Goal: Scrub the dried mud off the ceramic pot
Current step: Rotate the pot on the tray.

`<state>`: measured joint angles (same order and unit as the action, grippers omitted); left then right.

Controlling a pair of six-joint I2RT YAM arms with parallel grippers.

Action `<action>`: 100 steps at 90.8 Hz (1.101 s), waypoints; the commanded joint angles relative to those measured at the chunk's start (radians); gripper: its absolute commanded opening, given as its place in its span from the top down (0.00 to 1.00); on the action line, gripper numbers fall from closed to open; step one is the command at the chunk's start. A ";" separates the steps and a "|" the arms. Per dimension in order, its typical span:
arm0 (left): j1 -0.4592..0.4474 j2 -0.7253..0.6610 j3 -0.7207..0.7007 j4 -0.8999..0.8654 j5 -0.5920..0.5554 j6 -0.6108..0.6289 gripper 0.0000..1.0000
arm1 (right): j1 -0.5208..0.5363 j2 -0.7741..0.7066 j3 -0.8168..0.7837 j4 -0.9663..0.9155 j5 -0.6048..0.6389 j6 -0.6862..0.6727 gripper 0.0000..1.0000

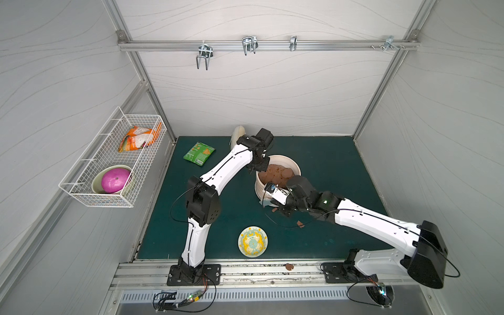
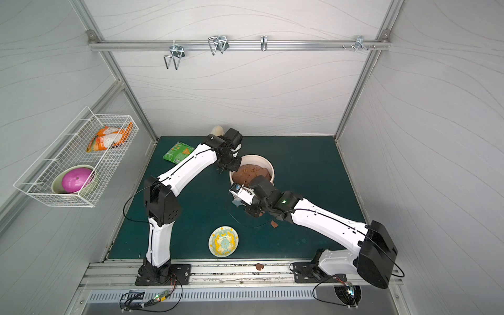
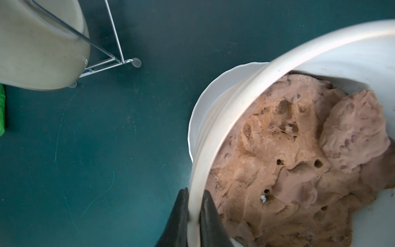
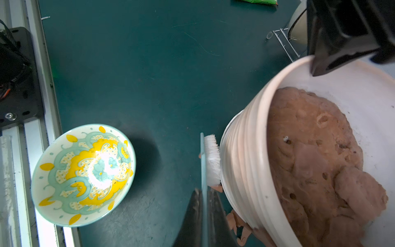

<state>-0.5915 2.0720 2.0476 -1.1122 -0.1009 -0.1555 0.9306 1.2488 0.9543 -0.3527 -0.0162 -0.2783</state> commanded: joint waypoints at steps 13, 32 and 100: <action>-0.002 0.006 -0.002 -0.023 0.024 0.199 1.00 | -0.094 -0.120 -0.017 -0.116 -0.150 -0.014 1.00; -0.002 0.010 0.009 -0.019 0.030 0.238 1.00 | -0.115 -0.160 0.013 -0.187 -0.231 -0.022 1.00; -0.008 -0.090 -0.029 -0.068 0.152 -0.206 0.54 | -0.138 -0.130 0.025 -0.087 -0.229 -0.016 1.00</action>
<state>-0.5922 2.0418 2.0289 -1.1576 -0.0109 -0.1886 0.7986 1.1461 0.9951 -0.4728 -0.2417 -0.2970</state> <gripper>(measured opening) 0.441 0.085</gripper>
